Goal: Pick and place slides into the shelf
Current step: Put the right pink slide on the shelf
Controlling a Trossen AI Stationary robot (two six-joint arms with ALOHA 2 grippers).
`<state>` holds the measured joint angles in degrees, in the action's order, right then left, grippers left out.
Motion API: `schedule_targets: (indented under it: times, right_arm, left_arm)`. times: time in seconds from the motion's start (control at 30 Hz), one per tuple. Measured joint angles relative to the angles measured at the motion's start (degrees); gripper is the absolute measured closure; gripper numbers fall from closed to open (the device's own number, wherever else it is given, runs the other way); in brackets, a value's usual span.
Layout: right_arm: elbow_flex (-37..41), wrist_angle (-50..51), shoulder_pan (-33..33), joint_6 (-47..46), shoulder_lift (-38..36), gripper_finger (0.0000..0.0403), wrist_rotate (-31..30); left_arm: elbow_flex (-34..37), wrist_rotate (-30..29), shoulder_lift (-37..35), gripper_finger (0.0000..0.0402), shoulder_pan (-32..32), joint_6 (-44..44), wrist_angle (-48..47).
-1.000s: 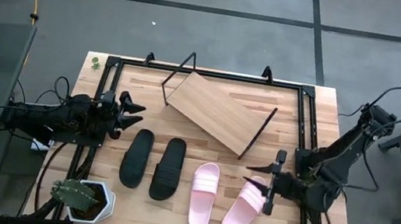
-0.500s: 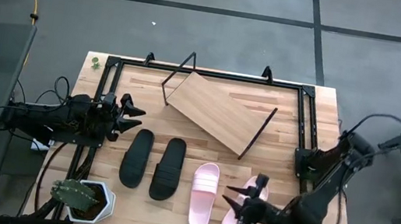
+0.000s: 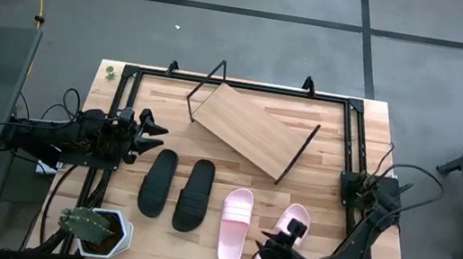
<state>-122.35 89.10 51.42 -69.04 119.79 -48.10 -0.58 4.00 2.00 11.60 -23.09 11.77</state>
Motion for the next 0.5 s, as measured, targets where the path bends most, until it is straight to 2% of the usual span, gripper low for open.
schedule_targets:
  times: [0.33, 0.5]
  right_arm:
    - [-0.58, 0.91, 0.43, -8.78, 0.37, 0.0284, 4.25]
    - [-0.56, 0.85, 0.81, -9.00, 1.82, 0.0284, 6.94]
  left_arm:
    - [0.00, 0.25, 0.00, 0.0197, 0.00, 0.00, -1.43]
    - [0.00, 0.01, 0.00, 0.0197, 0.00, 0.00, -1.43]
